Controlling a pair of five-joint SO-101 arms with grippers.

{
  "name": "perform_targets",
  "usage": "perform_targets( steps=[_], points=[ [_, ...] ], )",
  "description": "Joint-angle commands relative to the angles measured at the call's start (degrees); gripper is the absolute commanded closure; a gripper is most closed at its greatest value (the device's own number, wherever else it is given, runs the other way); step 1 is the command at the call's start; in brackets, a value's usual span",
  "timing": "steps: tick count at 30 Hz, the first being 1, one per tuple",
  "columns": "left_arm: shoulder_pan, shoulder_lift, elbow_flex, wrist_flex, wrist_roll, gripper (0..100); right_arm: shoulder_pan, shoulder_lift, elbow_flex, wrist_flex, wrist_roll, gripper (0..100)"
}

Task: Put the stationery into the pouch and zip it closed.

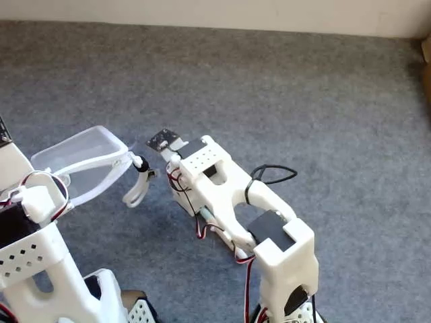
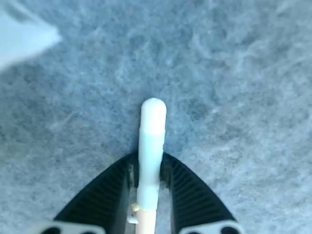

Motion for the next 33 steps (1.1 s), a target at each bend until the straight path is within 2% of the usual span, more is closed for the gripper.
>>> perform_targets(
  steps=[1, 9, 16, 25, 29, 33],
  points=[
    [-0.7, 0.6, 0.0, -0.8, -0.4, 99, -2.0, -3.2, 0.4, 1.9, 0.5, 99.5],
    [-0.7, 0.6, 0.0, -0.8, -0.4, 99, -1.6, -11.7, 0.7, 1.8, 0.3, 99.5],
    [-0.7, 0.6, 0.0, -0.9, -0.4, 99, -1.7, -15.9, 0.7, 1.7, -6.9, 99.5],
    [-0.7, 0.6, 0.0, -0.9, -0.4, 99, -2.0, -26.0, 5.3, 1.3, -7.3, 99.5],
    [-0.7, 0.6, 0.0, -0.9, -0.4, 99, -1.7, -31.0, 7.7, -2.1, -11.4, 99.5],
    [-0.7, 0.6, 0.0, -0.9, -0.4, 99, -1.9, -36.4, 14.0, -9.7, -14.5, 99.5]
  ],
)
